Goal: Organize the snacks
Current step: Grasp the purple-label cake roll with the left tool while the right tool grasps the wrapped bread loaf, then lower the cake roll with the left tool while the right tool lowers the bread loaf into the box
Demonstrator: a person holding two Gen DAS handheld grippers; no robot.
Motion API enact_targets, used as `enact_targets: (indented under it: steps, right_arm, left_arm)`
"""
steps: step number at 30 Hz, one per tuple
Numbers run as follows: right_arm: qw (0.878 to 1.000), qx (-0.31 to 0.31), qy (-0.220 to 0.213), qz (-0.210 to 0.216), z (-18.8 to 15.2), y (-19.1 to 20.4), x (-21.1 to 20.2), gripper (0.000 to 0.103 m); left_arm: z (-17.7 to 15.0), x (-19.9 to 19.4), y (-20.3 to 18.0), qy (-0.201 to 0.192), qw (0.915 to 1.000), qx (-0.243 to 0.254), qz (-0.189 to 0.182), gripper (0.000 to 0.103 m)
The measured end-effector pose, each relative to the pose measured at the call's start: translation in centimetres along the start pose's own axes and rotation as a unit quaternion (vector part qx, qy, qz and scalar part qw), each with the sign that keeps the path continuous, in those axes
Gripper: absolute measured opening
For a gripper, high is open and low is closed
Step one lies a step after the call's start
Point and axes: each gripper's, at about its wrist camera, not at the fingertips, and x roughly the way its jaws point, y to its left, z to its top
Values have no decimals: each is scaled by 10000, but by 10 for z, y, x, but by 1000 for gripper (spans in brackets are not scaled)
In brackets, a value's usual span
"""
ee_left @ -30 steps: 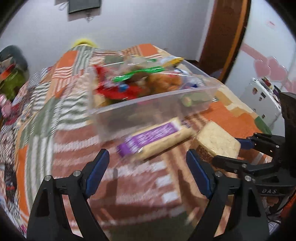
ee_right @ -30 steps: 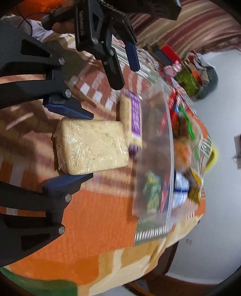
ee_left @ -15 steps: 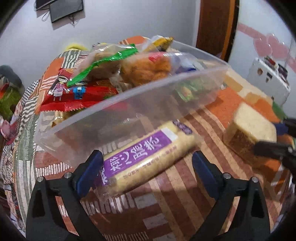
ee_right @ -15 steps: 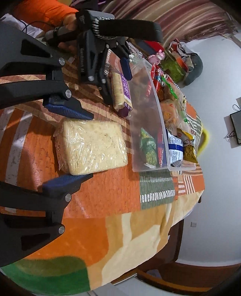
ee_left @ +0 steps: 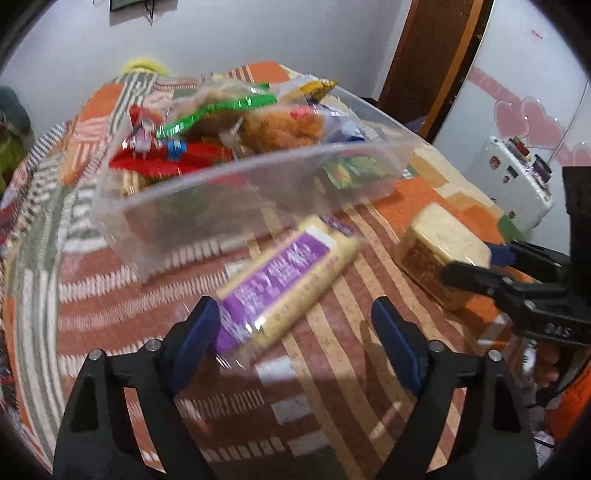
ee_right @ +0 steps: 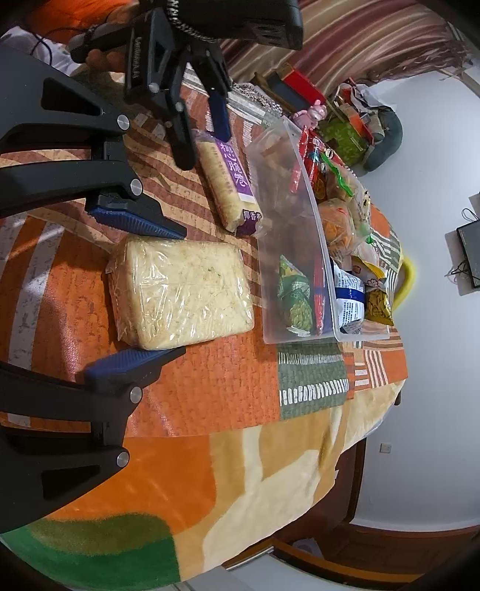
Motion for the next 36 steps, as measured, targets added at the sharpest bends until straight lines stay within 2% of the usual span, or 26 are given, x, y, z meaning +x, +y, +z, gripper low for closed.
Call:
enact_targets:
  steps: [6,9,11,13,18,20,25,29,36]
  right_arm:
    - [9998,96,93,161,0,-5,2,54]
    - [9997,98,110,178,1,-5,2,54]
    - [9998,86,116,170,1,-5,3,54]
    - [9997,74,142,179,3,-5,5,54]
    - [9998,21,180,111,5,0,9,56]
    - [9997,-42,191,110,4,4,10,57]
    - [9991,-322,176,-190,1,13,15,53]
    - [9997,-185,107,-119,4,11,10,52]
    - [9991,-229,-341,-123,16,15,-15,52]
  left_arm:
    - [23,25,-5,-55,9988,458,167,85]
    - [27,44,-2,241,9988,423,51,81]
    - [25,45,-1,206,9991,383,12,81]
    - [21,41,0,177,9992,345,-41,75]
    - [9,27,-1,136,9995,287,-40,50]
    - [4,22,-3,112,9996,264,27,45]
    - [-10,7,-7,48,9999,84,43,45]
    - [-17,-8,-10,-77,9999,37,110,45]
    - [-8,-44,-9,-529,9984,-113,159,45]
